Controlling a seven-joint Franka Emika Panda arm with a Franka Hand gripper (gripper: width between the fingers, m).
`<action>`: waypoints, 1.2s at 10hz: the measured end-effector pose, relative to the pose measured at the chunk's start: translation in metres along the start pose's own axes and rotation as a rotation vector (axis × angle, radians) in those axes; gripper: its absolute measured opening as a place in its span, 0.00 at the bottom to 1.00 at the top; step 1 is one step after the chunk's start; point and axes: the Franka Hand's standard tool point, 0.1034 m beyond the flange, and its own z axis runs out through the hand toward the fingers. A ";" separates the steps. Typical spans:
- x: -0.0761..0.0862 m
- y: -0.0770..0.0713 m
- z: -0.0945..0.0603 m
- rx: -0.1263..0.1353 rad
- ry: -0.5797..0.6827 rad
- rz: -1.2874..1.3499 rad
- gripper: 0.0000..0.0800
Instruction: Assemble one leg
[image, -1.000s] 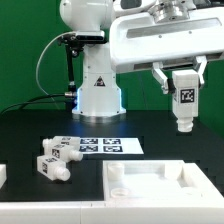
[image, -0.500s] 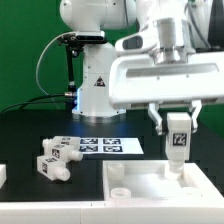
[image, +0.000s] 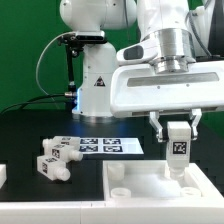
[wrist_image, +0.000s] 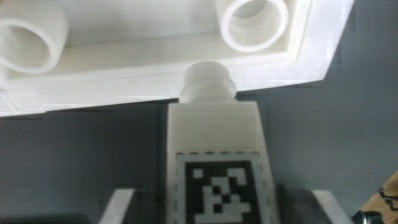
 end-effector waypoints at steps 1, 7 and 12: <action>-0.006 -0.002 0.007 -0.022 0.037 -0.020 0.36; -0.023 -0.022 0.017 -0.016 0.031 -0.038 0.36; -0.023 -0.021 0.018 -0.025 0.061 -0.043 0.36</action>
Offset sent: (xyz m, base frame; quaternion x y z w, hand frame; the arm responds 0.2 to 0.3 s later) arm -0.0004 0.0077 -0.0091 -0.0146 0.0261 -0.0087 0.9995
